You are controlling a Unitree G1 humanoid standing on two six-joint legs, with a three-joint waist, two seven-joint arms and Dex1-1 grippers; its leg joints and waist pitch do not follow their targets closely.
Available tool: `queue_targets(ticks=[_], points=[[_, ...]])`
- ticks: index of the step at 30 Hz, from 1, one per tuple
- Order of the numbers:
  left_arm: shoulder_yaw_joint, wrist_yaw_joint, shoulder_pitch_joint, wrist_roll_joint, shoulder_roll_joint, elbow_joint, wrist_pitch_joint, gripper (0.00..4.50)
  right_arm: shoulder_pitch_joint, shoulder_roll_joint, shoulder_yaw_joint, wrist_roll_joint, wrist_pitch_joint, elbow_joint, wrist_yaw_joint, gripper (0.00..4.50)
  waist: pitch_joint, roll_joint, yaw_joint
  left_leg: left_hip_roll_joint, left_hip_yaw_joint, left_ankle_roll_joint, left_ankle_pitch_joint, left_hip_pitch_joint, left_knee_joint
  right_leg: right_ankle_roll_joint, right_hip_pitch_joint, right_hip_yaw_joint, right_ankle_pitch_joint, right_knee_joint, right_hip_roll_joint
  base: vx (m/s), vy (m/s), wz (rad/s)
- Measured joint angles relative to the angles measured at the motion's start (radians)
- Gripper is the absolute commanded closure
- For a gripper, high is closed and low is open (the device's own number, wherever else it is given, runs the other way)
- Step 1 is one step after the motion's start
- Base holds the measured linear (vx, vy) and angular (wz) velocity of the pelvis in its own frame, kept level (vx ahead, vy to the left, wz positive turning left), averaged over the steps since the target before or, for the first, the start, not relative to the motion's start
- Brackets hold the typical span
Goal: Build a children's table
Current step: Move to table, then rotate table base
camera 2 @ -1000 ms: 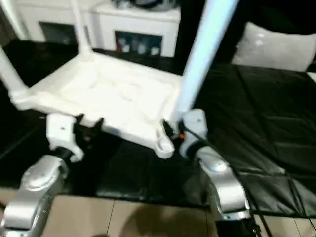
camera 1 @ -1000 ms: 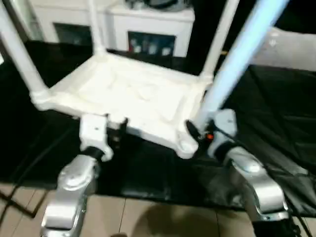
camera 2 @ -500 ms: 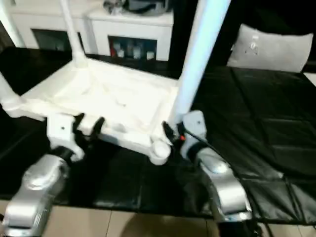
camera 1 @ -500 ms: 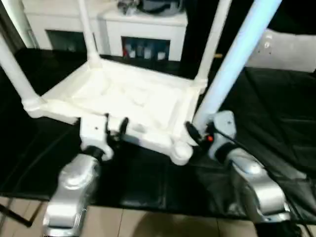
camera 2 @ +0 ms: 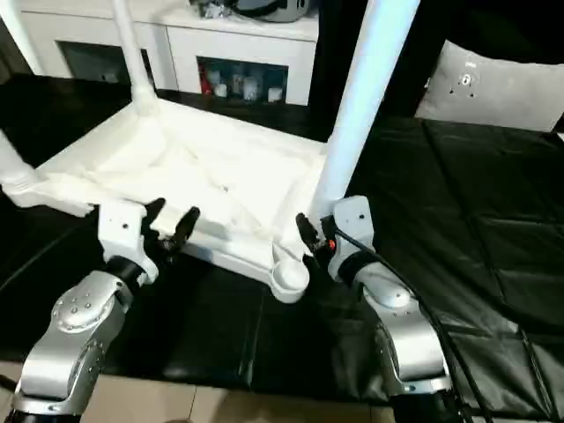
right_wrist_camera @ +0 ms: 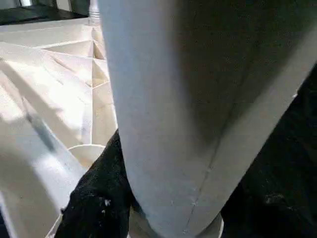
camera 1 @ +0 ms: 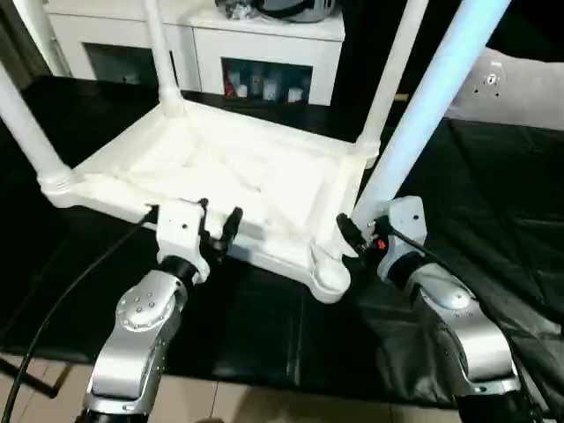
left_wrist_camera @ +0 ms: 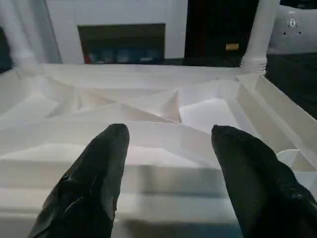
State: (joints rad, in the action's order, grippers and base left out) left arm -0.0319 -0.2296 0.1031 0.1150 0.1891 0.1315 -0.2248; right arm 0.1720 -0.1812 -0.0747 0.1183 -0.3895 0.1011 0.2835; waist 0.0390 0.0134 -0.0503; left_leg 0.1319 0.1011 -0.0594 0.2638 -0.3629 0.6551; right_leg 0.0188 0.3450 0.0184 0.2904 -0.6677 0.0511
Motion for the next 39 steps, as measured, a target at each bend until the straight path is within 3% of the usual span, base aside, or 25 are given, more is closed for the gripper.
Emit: queue_targets(ticks=[1, 4, 8, 11, 17, 18, 21, 22, 28, 39], points=[[0.01, -0.011, 0.022, 0.009, 0.002, -0.018, 0.011, 1.49, 0.009, 0.0, 0.0, -0.004, 0.01, -0.008, -0.003, 2.59, 0.004, -0.002, -0.001, 0.002, 0.004, 0.003, -0.007, 0.009, -0.01, -0.008, -0.005, 0.0, -0.005, 0.006, 0.0, -0.116, -0.01, 0.01], [0.027, -0.071, 0.115, 0.038, 0.026, -0.091, 0.026, 1.49, 0.04, -0.001, 0.026, 0.008, 0.042, -0.038, -0.002, 2.59, 0.011, -0.006, -0.007, 0.008, 0.023, 0.006, -0.027, 0.021, -0.024, -0.014, -0.011, 0.0, -0.018, 0.011, 0.004, -0.11, -0.011, 0.03], [0.005, -0.227, 0.205, 0.056, 0.107, -0.185, 0.06, 1.49, 0.069, -0.025, 0.074, 0.042, 0.05, -0.088, 0.028, 2.59, 0.012, -0.009, -0.009, 0.009, 0.028, 0.005, -0.039, 0.024, -0.036, -0.015, -0.012, -0.002, -0.032, 0.021, 0.005, -0.076, -0.003, 0.0], [-0.046, -0.334, 0.225, 0.054, 0.138, -0.239, 0.074, 1.49, 0.078, -0.03, 0.099, 0.077, 0.047, -0.117, 0.067, 2.59, 0.012, -0.011, -0.009, 0.009, 0.031, 0.01, -0.049, 0.018, -0.038, -0.016, -0.006, -0.003, -0.036, 0.021, 0.005, 0.0, 0.0, 0.0], [-0.187, -0.583, 0.34, -0.016, 0.225, -0.396, 0.149, 1.49, 0.115, -0.069, 0.105, 0.112, 0.093, -0.174, 0.163, 2.59, 0.011, -0.012, -0.011, 0.011, 0.036, 0.018, -0.057, -0.008, -0.038, -0.014, 0.021, -0.003, -0.044, 0.021, 0.005, 0.0, 0.0, 0.0], [-0.198, -0.611, 0.352, -0.024, 0.23, -0.414, 0.166, 1.75, 0.116, -0.077, 0.106, 0.115, 0.095, -0.18, 0.178, 2.59, 0.011, -0.012, -0.012, 0.011, 0.037, 0.02, -0.059, -0.008, -0.038, -0.014, 0.021, -0.003, -0.044, 0.021, 0.005, 0.0, 0.0, 0.0], [-0.256, -0.716, 0.417, -0.06, 0.245, -0.513, 0.228, 1.87, 0.116, -0.099, 0.105, 0.128, 0.085, -0.188, 0.236, 2.59, 0.012, -0.013, -0.013, 0.012, 0.039, 0.019, -0.058, -0.007, -0.038, -0.015, 0.021, -0.003, -0.045, 0.021, 0.006, 0.0, 0.0, 0.0], [-0.277, -0.755, 0.446, -0.075, 0.246, -0.561, 0.254, 2.14, 0.116, -0.103, 0.104, 0.132, 0.084, -0.19, 0.255, 2.59, 0.012, -0.013, -0.013, 0.013, 0.04, 0.019, -0.058, -0.007, -0.038, -0.016, 0.021, -0.003, -0.046, 0.021, 0.006, 0.0, 0.0, 0.0], [-0.349, -0.804, 0.57, -0.171, 0.233, -0.775, 0.384, 2.55, 0.116, -0.113, 0.103, 0.147, 0.085, -0.199, 0.288, 2.59, 0.014, -0.019, -0.014, 0.014, 0.044, 0.019, -0.06, -0.007, -0.038, -0.019, 0.021, -0.003, -0.048, 0.021, 0.007, 0.0, 0.0, 0.0], [-0.419, -0.757, 0.743, -0.296, 0.154, -1.096, 0.549, 3.15, 0.116, -0.122, 0.108, 0.147, 0.09, -0.221, 0.292, 2.59, 0.014, -0.022, -0.021, 0.014, 0.045, 0.02, -0.06, -0.007, -0.038, -0.019, 0.021, -0.003, -0.048, 0.022, 0.007, 0.0, 0.0, 0.0]])
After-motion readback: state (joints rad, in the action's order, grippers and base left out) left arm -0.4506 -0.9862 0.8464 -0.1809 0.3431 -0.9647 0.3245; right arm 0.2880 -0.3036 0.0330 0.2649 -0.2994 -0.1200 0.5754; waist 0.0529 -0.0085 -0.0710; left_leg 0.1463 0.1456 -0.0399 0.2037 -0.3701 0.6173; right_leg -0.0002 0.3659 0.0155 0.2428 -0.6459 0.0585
